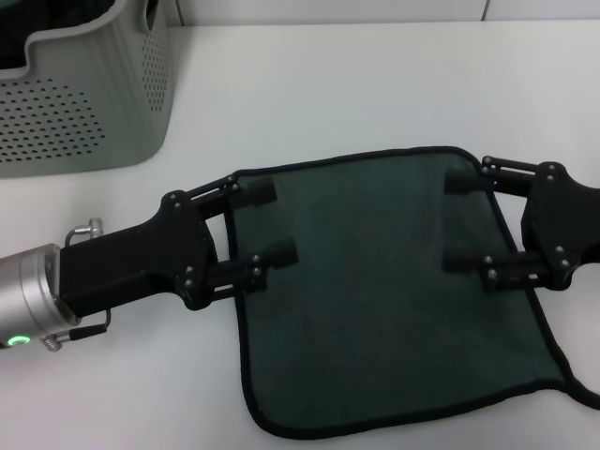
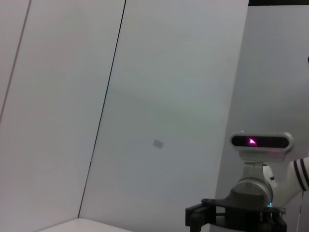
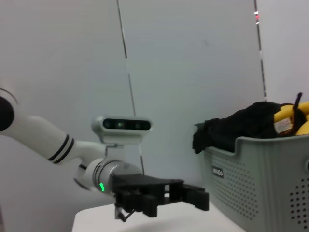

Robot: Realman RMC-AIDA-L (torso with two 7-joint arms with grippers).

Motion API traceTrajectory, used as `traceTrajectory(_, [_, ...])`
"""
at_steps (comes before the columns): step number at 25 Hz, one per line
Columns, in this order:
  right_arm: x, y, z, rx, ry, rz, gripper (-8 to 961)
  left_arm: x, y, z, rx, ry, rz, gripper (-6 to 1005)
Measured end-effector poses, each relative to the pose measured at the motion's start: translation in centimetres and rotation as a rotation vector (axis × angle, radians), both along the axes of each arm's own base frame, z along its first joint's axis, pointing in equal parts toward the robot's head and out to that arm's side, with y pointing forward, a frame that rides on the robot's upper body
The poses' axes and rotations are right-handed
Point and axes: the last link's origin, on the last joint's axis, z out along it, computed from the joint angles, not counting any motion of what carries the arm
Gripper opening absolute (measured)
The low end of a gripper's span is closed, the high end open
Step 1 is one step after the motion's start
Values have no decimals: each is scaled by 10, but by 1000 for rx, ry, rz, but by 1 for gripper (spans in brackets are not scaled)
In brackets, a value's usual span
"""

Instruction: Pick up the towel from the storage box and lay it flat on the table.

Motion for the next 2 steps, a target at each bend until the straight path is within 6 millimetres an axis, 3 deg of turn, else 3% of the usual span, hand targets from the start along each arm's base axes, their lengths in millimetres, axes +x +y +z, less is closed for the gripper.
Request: traceTrajectory(2, [-1,-1,0,-9,-8,5,855,1,-1,1,-9,-6,-6,752])
